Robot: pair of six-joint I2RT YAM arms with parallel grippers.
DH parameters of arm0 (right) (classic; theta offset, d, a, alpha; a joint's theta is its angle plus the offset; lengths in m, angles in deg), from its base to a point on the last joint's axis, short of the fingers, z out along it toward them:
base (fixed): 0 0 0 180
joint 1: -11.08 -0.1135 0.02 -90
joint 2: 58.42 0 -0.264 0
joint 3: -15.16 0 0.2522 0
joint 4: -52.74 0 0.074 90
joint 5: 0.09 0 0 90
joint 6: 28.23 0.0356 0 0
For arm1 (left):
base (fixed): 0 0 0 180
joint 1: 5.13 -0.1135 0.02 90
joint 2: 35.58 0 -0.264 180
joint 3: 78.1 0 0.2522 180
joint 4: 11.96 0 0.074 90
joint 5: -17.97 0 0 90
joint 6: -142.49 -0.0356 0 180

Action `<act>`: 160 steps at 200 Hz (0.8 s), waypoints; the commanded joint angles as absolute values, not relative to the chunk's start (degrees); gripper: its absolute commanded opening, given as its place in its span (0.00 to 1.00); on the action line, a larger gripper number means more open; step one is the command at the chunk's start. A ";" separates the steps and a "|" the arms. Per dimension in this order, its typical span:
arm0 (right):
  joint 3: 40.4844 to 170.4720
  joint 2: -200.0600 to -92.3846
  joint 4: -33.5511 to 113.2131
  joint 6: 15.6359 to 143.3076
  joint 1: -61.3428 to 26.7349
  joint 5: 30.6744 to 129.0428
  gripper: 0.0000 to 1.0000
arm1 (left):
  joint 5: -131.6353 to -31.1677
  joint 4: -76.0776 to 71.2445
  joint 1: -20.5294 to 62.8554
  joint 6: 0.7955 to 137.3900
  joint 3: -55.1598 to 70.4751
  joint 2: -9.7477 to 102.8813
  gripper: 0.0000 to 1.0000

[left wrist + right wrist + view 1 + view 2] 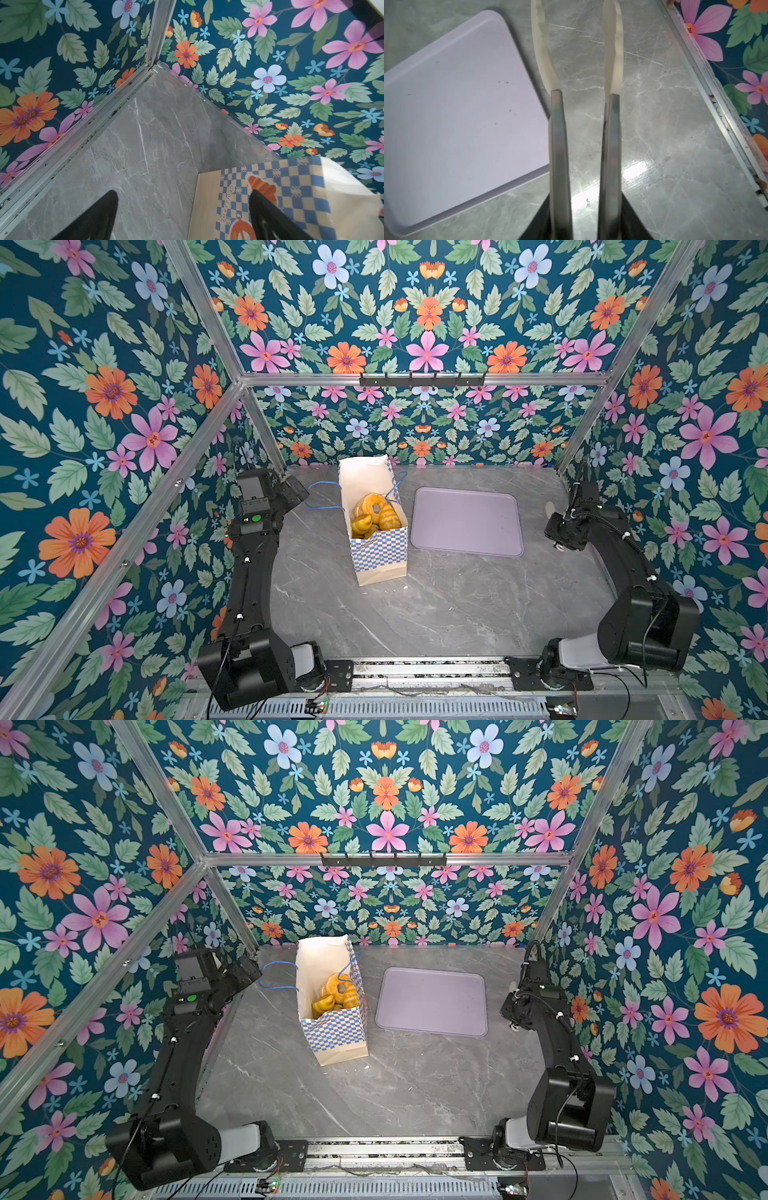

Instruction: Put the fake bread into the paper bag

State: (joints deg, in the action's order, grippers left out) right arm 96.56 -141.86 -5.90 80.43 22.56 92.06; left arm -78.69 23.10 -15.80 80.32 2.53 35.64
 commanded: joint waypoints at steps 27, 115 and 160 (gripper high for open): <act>95.44 -148.80 -1.40 77.44 23.30 92.50 0.39 | -74.19 13.44 -15.66 76.20 -1.58 34.47 1.00; 91.67 -159.01 0.58 78.61 23.30 89.78 0.45 | -71.33 5.73 -15.50 70.98 -11.35 27.71 1.00; 89.69 -159.08 1.77 79.57 23.30 89.00 0.61 | -72.48 4.89 -15.46 70.72 -12.66 28.92 1.00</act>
State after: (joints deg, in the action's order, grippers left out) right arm 90.73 -159.94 1.46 78.35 23.31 89.77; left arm -72.81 6.91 -15.52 71.93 -12.40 28.39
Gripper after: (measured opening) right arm 0.554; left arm 0.998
